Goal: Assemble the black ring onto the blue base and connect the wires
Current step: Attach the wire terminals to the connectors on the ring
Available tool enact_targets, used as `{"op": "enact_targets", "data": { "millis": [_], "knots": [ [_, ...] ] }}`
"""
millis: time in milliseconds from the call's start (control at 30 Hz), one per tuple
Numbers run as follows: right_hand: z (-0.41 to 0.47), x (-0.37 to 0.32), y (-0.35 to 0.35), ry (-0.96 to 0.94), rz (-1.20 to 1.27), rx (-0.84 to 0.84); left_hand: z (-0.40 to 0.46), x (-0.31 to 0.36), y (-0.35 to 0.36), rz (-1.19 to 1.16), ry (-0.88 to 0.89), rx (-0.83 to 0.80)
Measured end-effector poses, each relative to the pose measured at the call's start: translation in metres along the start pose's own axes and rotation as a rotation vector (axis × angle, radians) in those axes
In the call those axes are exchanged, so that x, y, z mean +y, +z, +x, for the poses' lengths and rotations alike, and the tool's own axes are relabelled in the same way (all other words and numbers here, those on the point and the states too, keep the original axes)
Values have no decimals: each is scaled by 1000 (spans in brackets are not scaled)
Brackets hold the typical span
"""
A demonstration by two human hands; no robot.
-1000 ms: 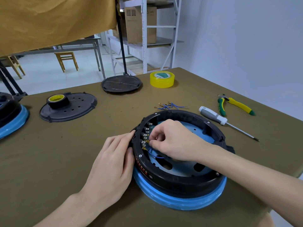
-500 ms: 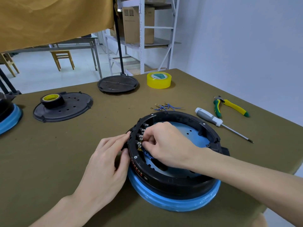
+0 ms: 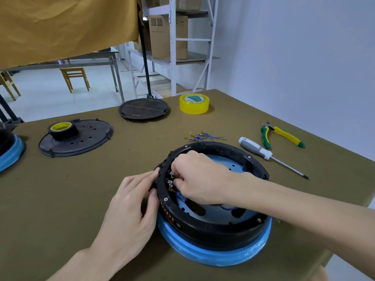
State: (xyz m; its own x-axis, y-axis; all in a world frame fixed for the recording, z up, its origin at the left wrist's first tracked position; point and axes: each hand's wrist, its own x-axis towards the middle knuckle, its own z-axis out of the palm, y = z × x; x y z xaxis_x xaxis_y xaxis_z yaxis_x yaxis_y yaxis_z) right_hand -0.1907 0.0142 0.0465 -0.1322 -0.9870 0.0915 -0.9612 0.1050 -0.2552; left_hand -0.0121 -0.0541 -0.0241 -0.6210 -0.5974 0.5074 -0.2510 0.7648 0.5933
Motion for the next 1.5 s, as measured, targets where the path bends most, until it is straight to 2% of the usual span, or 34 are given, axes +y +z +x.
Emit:
{"op": "enact_targets", "data": {
  "millis": [300, 833, 1000, 1200, 1400, 1500],
  "knots": [
    [6, -2, -8, -21, -60, -46, 0, -2, 2, 2, 5, 18],
    [1, 1, 4, -12, -12, 38, 1, 0, 1, -7, -10, 5],
    [6, 2, 0, -21, -17, 18, 0, 0, 1, 2, -11, 7],
    [14, 0, -12, -42, -40, -84, 0, 1, 0, 6, 10, 3],
    [2, 3, 0, -3, -6, 15, 0, -2, 1, 16, 14, 14],
    [6, 1, -6, -22, -25, -17, 0, -1, 1, 30, 18, 7]
  ]
}}
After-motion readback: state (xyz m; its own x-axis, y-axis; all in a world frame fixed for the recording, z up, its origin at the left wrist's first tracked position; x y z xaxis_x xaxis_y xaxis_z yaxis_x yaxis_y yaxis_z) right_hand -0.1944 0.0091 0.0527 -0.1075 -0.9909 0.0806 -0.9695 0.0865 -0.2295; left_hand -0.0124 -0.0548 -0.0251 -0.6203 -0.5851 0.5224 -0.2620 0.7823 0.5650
